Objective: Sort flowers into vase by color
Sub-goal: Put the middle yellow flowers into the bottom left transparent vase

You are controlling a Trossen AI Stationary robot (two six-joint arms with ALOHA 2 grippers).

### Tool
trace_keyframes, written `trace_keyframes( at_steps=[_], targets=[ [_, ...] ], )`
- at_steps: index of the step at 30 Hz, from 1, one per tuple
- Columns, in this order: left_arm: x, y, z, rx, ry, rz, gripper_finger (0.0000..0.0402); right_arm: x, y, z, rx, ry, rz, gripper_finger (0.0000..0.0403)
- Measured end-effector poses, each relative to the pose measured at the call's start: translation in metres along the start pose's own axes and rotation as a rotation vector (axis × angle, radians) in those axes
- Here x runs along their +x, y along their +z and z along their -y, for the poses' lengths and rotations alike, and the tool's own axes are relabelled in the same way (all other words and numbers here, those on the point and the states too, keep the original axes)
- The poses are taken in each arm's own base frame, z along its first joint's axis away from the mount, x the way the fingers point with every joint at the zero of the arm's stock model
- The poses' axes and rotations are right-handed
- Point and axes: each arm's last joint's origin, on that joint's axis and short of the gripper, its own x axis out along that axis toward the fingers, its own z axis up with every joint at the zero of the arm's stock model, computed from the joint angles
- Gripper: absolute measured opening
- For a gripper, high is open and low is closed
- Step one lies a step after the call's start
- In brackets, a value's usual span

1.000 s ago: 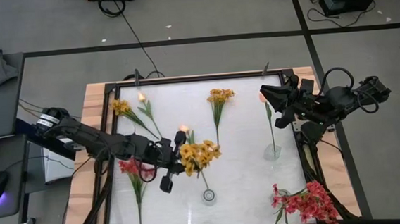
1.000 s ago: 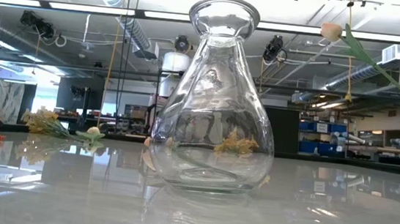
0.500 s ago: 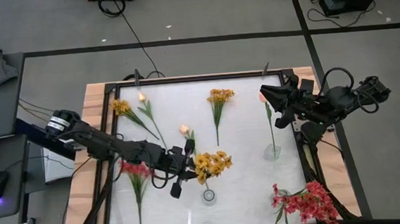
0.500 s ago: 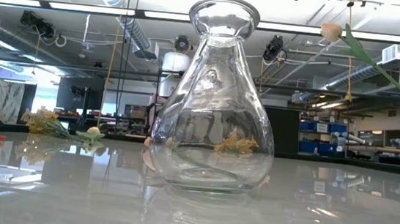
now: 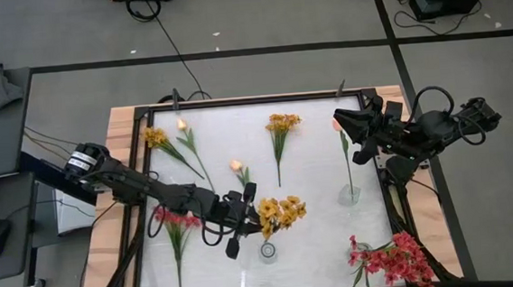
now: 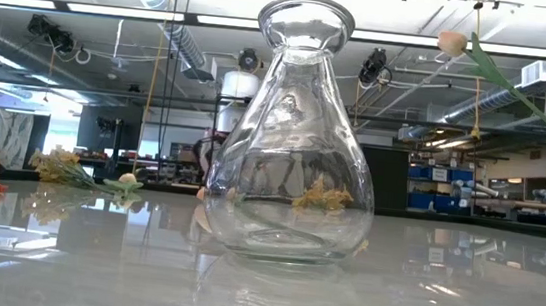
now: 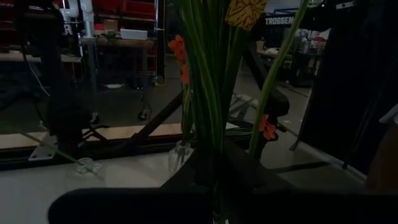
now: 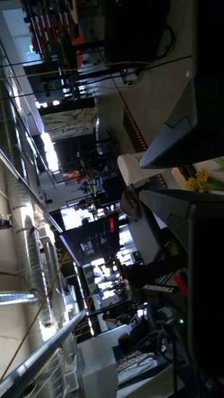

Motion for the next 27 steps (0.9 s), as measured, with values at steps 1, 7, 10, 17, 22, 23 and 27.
trace_keyframes(
  at_steps=[1, 7, 10, 17, 22, 23, 27],
  targets=[
    [0.000, 0.000, 0.001, 0.005, -0.002, 0.000, 0.0016, 0.000, 0.000, 0.000, 0.000, 0.000, 0.000, 0.0075],
    [0.001, -0.004, 0.010, 0.041, -0.028, 0.000, 0.0016, 0.000, 0.000, 0.000, 0.000, 0.000, 0.000, 0.0075],
    [0.001, -0.003, 0.015, 0.053, -0.042, 0.013, 0.0016, 0.000, 0.000, 0.000, 0.000, 0.000, 0.000, 0.0075],
    [0.001, -0.002, 0.020, 0.083, -0.057, 0.033, 0.0016, 0.000, 0.000, 0.000, 0.000, 0.000, 0.000, 0.0075],
    [0.004, -0.007, 0.020, 0.085, -0.057, 0.024, 0.0016, 0.000, 0.000, 0.000, 0.000, 0.000, 0.000, 0.0075],
    [0.006, -0.011, 0.019, 0.086, -0.056, 0.014, 0.0016, 0.000, 0.000, 0.000, 0.000, 0.000, 0.000, 0.0075],
    [0.013, -0.027, 0.019, 0.089, -0.054, -0.036, 0.0016, 0.000, 0.000, 0.000, 0.000, 0.000, 0.000, 0.0075]
  ],
)
